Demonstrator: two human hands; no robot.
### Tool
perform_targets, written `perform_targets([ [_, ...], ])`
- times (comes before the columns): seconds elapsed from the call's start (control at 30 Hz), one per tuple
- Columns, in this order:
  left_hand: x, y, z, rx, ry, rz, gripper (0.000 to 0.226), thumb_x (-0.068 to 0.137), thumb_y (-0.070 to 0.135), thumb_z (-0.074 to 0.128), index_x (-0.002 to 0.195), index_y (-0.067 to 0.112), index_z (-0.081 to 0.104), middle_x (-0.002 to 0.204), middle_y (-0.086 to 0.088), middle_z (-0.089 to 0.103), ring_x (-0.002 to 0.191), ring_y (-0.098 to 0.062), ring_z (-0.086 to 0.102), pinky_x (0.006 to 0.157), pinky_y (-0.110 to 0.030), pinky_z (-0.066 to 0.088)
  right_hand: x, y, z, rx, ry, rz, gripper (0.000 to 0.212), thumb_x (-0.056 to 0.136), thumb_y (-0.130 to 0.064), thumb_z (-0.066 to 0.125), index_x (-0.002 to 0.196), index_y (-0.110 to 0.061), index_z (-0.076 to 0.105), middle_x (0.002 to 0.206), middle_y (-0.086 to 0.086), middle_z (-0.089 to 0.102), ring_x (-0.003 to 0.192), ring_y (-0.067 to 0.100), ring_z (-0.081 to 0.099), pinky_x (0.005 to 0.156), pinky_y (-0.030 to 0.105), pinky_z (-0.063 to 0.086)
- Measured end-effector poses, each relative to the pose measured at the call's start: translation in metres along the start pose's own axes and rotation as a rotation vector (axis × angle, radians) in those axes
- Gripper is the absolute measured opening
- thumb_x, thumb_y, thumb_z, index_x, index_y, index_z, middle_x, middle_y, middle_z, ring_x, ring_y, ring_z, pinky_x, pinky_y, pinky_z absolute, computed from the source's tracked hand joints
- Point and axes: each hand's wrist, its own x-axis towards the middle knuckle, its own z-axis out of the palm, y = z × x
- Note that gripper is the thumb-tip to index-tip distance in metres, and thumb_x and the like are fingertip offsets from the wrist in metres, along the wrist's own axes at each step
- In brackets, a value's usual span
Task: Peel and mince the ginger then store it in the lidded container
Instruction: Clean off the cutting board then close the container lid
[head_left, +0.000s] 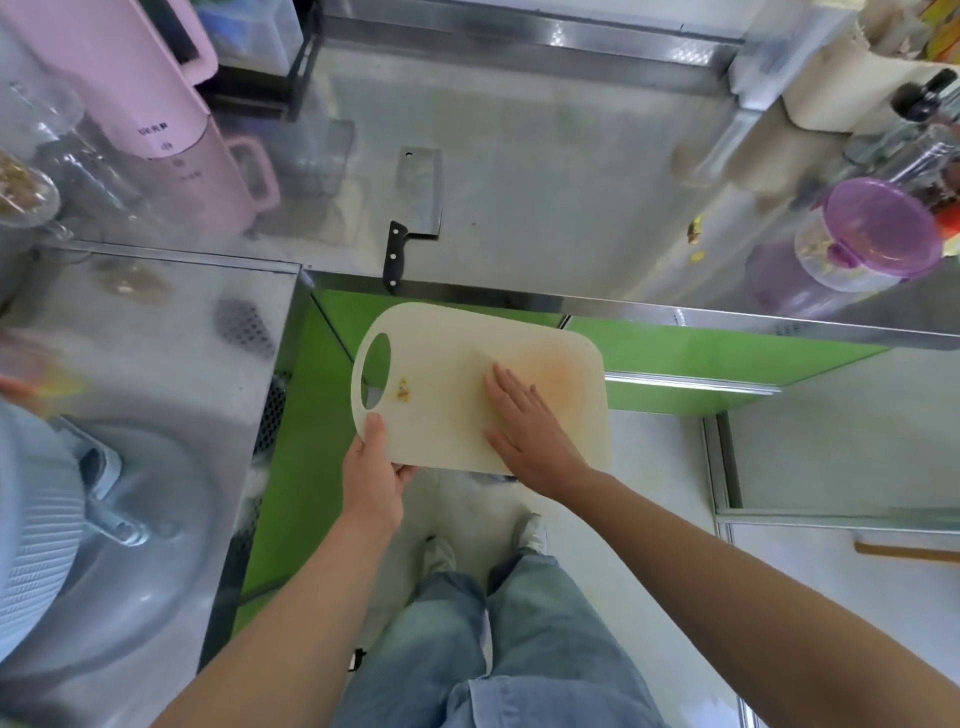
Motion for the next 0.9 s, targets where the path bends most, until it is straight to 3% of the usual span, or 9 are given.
perform_targets([
  [0.1, -0.001, -0.002, 0.004, -0.052, -0.019, -0.01, 0.021, 0.102, 0.031, 0.042, 0.114, 0.024, 0.058, 0.109, 0.003, 0.068, 0.102, -0.014, 0.064, 0.085, -0.033, 0.053, 0.001, -0.004, 0.002, -0.121, -0.031, -0.102, 0.062, 0.101, -0.043, 0.02, 0.154, -0.017, 0.0, 0.161, -0.001, -0.007, 0.147, 0.013, -0.012, 0.12, 0.035, -0.009],
  [0.2, -0.001, 0.0, 0.013, -0.083, -0.029, -0.004, 0.027, 0.103, 0.031, 0.041, 0.124, 0.021, 0.055, 0.112, 0.003, 0.067, 0.103, -0.013, 0.063, 0.082, -0.031, 0.053, 0.001, 0.001, 0.001, -0.206, -0.059, -0.159, 0.064, 0.097, -0.051, 0.005, 0.153, -0.023, -0.003, 0.161, -0.003, -0.009, 0.147, 0.012, -0.014, 0.119, 0.036, -0.014],
  [0.37, -0.002, -0.003, 0.017, -0.06, 0.007, 0.002, 0.025, 0.101, 0.035, 0.044, 0.121, 0.025, 0.055, 0.114, 0.004, 0.066, 0.108, -0.015, 0.062, 0.085, -0.032, 0.052, -0.01, 0.015, 0.003, -0.182, -0.081, -0.005, 0.07, 0.09, -0.057, -0.004, 0.151, -0.023, -0.014, 0.157, -0.009, -0.022, 0.144, 0.008, -0.022, 0.12, 0.04, -0.01],
  [0.47, -0.004, -0.005, 0.011, -0.021, 0.061, 0.013, 0.019, 0.101, 0.037, 0.045, 0.113, 0.028, 0.057, 0.11, 0.004, 0.066, 0.108, -0.017, 0.061, 0.084, -0.031, 0.051, -0.012, 0.016, 0.01, -0.096, -0.144, 0.124, 0.068, 0.099, -0.055, 0.01, 0.151, -0.018, -0.016, 0.154, -0.007, -0.027, 0.143, 0.008, -0.025, 0.12, 0.041, -0.009],
  [0.53, -0.004, -0.006, 0.008, -0.016, 0.098, 0.026, 0.017, 0.101, 0.037, 0.045, 0.109, 0.029, 0.058, 0.109, 0.004, 0.067, 0.107, -0.018, 0.062, 0.082, -0.032, 0.052, -0.009, 0.007, 0.017, -0.041, -0.142, 0.097, 0.067, 0.102, -0.05, 0.016, 0.151, -0.018, -0.016, 0.155, -0.006, -0.027, 0.143, 0.009, -0.024, 0.12, 0.039, -0.011],
  [0.63, -0.004, -0.007, 0.006, -0.041, 0.147, 0.032, 0.017, 0.1, 0.037, 0.046, 0.105, 0.029, 0.06, 0.11, 0.002, 0.067, 0.107, -0.019, 0.063, 0.085, -0.035, 0.053, 0.0, -0.016, 0.024, 0.004, -0.141, -0.032, 0.07, 0.096, -0.056, 0.008, 0.151, -0.02, -0.016, 0.157, -0.006, -0.024, 0.143, 0.007, -0.024, 0.118, 0.034, -0.016],
  [0.73, -0.003, -0.008, 0.007, -0.073, 0.177, 0.048, 0.017, 0.101, 0.036, 0.046, 0.107, 0.028, 0.06, 0.109, 0.002, 0.067, 0.103, -0.017, 0.064, 0.077, -0.031, 0.054, 0.007, -0.019, 0.034, -0.034, -0.15, -0.071, 0.069, 0.094, -0.057, 0.003, 0.15, -0.022, -0.017, 0.157, -0.007, -0.023, 0.143, 0.006, -0.025, 0.118, 0.035, -0.016],
  [0.9, -0.003, -0.012, 0.003, -0.076, 0.245, 0.059, 0.019, 0.102, 0.036, 0.043, 0.111, 0.026, 0.057, 0.1, 0.009, 0.066, 0.093, -0.009, 0.063, 0.071, -0.024, 0.052, 0.013, 0.016, 0.045, 0.038, -0.167, 0.261, 0.063, 0.103, -0.046, 0.013, 0.151, -0.017, -0.016, 0.159, -0.003, -0.02, 0.145, 0.009, -0.021, 0.119, 0.042, -0.013],
])
